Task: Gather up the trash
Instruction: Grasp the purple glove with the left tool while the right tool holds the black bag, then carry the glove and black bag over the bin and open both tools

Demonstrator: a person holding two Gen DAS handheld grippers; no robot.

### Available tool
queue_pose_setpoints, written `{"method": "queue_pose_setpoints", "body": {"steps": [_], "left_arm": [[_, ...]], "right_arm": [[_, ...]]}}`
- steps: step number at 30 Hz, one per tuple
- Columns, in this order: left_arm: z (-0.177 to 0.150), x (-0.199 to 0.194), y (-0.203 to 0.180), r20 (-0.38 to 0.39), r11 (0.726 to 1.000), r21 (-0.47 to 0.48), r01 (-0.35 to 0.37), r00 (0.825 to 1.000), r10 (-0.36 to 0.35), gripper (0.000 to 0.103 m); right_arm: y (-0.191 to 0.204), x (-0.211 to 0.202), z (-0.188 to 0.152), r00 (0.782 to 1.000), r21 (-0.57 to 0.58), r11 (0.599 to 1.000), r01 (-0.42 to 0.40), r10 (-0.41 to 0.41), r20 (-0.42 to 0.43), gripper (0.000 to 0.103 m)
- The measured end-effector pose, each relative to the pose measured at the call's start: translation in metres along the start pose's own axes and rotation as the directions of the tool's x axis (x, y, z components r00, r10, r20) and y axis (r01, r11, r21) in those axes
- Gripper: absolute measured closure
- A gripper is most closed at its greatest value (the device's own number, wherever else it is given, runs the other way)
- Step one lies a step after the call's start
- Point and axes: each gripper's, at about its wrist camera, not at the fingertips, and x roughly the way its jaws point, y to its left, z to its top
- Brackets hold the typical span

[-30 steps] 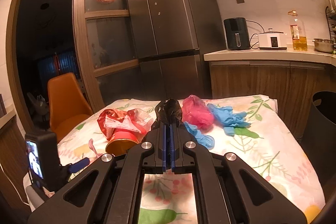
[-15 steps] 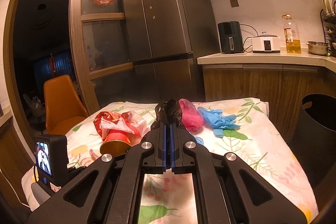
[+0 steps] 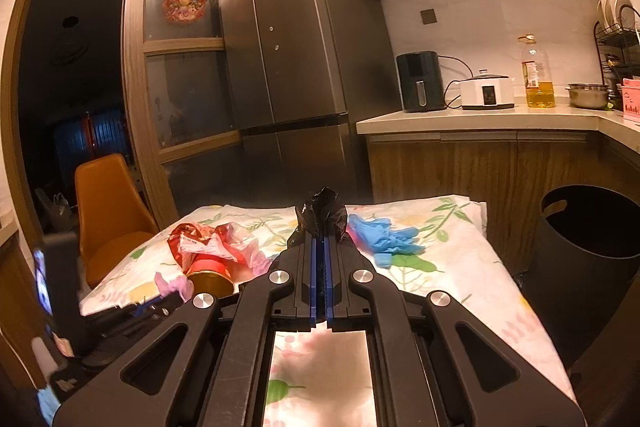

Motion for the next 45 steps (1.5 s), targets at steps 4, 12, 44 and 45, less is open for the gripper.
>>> {"method": "queue_pose_setpoints", "body": {"steps": [4, 12, 44, 45], "left_arm": [[0.015, -0.015, -0.021, 0.046, 0.999, 0.025, 0.032, 0.998, -0.033, 0.096], [0.040, -0.022, -0.079, 0.095, 0.989, 0.104, 0.106, 0.989, -0.116, 0.096], [0.066, 0.013, -0.298, 0.082, 0.874, 0.331, 0.357, 0.911, -0.403, 0.096], [0.065, 0.015, -0.304, 0.078, 0.869, 0.336, 0.364, 0.908, -0.411, 0.096]], "right_arm": [[-0.009, -0.008, 0.004, 1.000, 0.004, 1.000, 0.022, -0.022, 0.014, 0.099], [-0.037, -0.024, 0.016, 0.994, 0.016, 0.996, 0.091, -0.092, 0.052, 0.099], [-0.187, -0.056, 0.055, 0.873, 0.100, 0.880, 0.464, -0.474, 0.116, 0.099], [-0.191, -0.056, 0.055, 0.868, 0.101, 0.875, 0.473, -0.482, 0.115, 0.099]]}}
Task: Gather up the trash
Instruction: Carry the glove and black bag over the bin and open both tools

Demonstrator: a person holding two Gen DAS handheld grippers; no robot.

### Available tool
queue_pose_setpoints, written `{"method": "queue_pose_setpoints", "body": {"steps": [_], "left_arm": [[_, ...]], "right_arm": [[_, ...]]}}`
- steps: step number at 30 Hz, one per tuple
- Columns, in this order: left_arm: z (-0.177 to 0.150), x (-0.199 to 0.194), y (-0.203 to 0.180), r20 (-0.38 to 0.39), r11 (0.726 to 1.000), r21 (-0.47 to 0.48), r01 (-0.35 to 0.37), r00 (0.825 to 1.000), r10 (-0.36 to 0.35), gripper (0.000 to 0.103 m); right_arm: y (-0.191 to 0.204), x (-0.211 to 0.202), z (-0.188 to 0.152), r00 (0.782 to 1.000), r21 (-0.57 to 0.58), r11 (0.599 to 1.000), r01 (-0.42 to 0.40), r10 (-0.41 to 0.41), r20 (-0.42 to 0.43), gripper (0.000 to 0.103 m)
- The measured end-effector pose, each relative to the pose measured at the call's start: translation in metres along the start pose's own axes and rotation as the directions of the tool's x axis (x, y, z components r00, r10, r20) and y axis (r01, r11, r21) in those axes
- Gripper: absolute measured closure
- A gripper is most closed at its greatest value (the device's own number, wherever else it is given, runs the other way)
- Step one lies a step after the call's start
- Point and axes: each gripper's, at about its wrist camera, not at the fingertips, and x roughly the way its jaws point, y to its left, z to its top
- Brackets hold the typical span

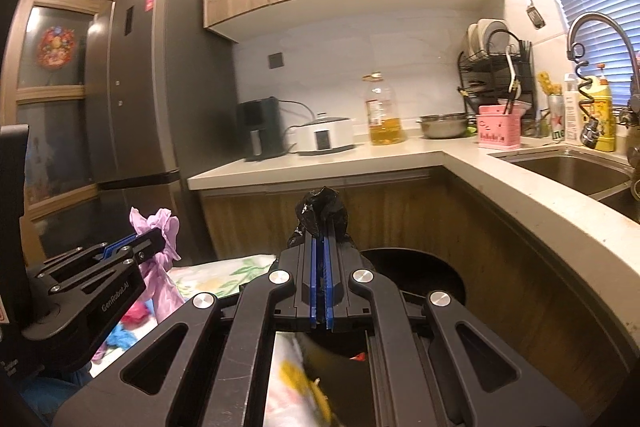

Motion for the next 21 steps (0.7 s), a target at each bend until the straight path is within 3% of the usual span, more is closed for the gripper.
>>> {"method": "queue_pose_setpoints", "body": {"steps": [21], "left_arm": [[0.014, 0.053, -0.053, 0.041, 0.991, 0.045, 0.129, 0.991, -0.131, 0.096]], "right_arm": [[-0.041, 0.045, 0.006, 0.996, 0.021, 0.996, 0.087, -0.086, -0.027, 0.099]]}}
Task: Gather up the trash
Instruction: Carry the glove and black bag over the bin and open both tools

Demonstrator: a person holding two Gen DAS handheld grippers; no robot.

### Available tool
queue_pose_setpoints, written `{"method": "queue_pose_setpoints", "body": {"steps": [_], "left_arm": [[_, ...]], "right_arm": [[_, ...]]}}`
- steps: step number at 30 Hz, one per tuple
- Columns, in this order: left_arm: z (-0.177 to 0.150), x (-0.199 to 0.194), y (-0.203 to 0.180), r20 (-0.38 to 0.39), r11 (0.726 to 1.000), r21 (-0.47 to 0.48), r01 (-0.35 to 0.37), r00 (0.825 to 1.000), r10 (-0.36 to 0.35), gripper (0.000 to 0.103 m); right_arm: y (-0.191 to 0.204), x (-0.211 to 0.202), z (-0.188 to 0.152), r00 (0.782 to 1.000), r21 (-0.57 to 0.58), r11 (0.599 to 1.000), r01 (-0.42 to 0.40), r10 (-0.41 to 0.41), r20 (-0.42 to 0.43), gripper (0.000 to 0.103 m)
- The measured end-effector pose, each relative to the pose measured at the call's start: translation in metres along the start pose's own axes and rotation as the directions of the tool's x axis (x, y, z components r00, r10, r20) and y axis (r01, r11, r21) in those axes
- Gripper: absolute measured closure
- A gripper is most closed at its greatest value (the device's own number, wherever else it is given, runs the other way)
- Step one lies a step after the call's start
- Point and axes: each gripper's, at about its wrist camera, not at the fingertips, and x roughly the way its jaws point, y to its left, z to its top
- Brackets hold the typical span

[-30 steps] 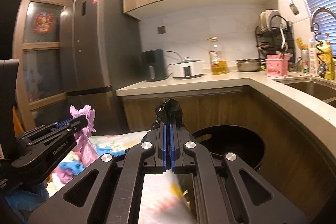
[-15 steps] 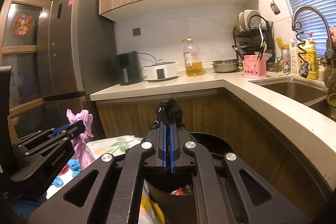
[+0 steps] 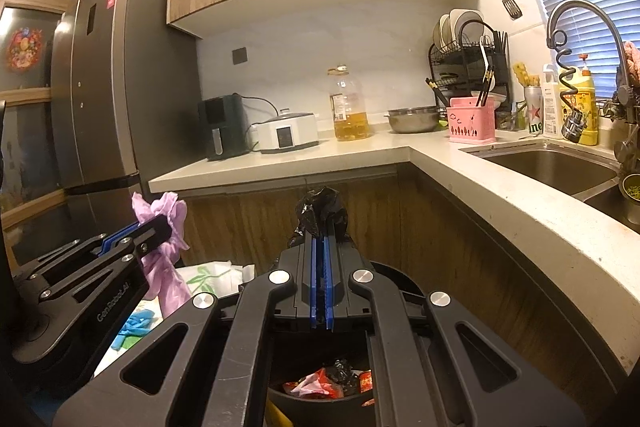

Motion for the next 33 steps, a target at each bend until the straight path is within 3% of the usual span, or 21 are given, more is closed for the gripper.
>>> {"method": "queue_pose_setpoints", "body": {"steps": [13, 16, 17, 19, 20, 21, 29, 33], "left_arm": [[-0.013, 0.041, -0.007, -0.046, 0.999, -0.010, 0.032, 0.998, -0.033, 0.094], [-0.017, 0.046, -0.010, -0.045, 0.999, 0.002, 0.033, 0.998, -0.033, 0.092], [-0.018, 0.049, -0.011, -0.051, 1.000, 0.004, 0.031, 0.998, -0.031, 0.088], [-0.021, 0.055, -0.009, -0.070, 0.999, -0.007, 0.034, 0.997, -0.034, 0.068], [-0.022, 0.056, -0.008, -0.072, 0.999, -0.013, 0.038, 0.997, -0.039, 0.047], [-0.024, 0.055, -0.007, -0.064, 0.999, -0.024, 0.047, 0.997, -0.049, 0.039], [-0.027, 0.044, 0.012, -0.060, 0.998, -0.056, -0.008, 0.998, 0.004, 0.017], [-0.032, 0.029, 0.021, -0.070, 0.998, -0.051, -0.048, 0.997, 0.045, 0.012]], "right_arm": [[-0.012, 0.032, -0.010, 0.998, 0.002, 1.000, 0.010, -0.010, -0.058, 0.099], [-0.017, 0.036, -0.012, 0.998, 0.010, 1.000, 0.023, -0.022, -0.067, 0.081], [-0.018, 0.036, -0.012, 0.997, 0.017, 1.000, 0.025, -0.024, -0.068, 0.069], [-0.021, 0.035, -0.013, 0.997, 0.019, 0.999, 0.039, -0.038, -0.067, 0.067], [-0.022, 0.035, -0.014, 0.996, 0.017, 0.999, 0.050, -0.048, -0.069, 0.065], [-0.023, 0.034, -0.014, 0.996, 0.017, 0.998, 0.057, -0.056, -0.070, 0.061], [-0.019, 0.022, -0.015, 0.992, -0.018, 0.994, 0.110, -0.111, -0.062, 0.038], [-0.009, 0.015, -0.013, 0.989, -0.036, 0.992, 0.122, -0.125, -0.075, 0.030]]}}
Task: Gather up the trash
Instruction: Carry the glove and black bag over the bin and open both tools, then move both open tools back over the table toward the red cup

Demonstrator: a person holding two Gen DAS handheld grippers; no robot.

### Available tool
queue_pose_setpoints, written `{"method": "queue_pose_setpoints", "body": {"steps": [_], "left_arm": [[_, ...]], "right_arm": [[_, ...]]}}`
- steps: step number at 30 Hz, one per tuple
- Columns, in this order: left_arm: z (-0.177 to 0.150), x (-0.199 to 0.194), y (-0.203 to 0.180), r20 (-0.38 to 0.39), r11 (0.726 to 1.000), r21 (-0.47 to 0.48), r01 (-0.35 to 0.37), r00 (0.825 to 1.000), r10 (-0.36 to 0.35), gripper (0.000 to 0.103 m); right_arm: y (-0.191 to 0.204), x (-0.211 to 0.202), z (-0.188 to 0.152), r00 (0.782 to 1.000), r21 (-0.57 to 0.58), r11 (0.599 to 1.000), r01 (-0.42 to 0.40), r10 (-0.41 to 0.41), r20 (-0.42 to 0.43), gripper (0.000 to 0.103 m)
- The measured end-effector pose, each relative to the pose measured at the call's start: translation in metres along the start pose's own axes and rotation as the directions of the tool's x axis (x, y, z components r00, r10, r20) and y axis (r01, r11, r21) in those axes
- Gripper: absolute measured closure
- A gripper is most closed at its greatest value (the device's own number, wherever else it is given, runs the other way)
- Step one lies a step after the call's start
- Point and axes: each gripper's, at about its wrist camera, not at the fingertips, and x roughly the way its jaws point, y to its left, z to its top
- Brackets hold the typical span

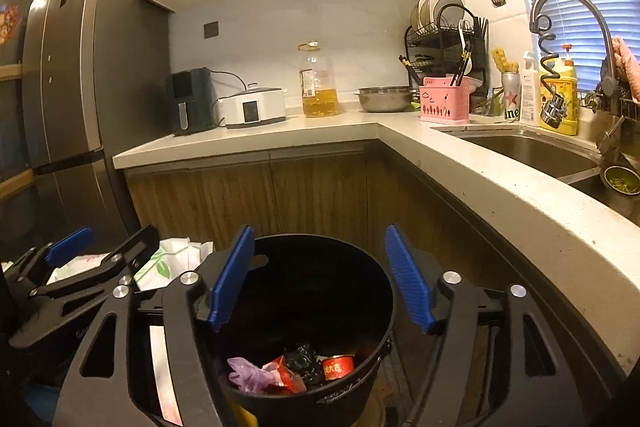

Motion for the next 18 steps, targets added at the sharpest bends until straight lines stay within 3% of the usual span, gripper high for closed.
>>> {"method": "queue_pose_setpoints", "body": {"steps": [9, 18], "left_arm": [[-0.015, -0.052, 0.028, -0.011, 0.997, -0.011, -0.076, 0.997, 0.076, 0.006], [-0.033, -0.105, 0.069, -0.006, 0.979, -0.042, -0.201, 0.980, 0.201, 0.006]], "right_arm": [[0.023, -0.025, -0.006, 0.998, -0.024, 1.000, -0.010, 0.009, -0.059, 0.026], [0.051, -0.054, -0.018, 0.996, -0.059, 0.998, -0.021, 0.016, -0.092, 0.026]]}}
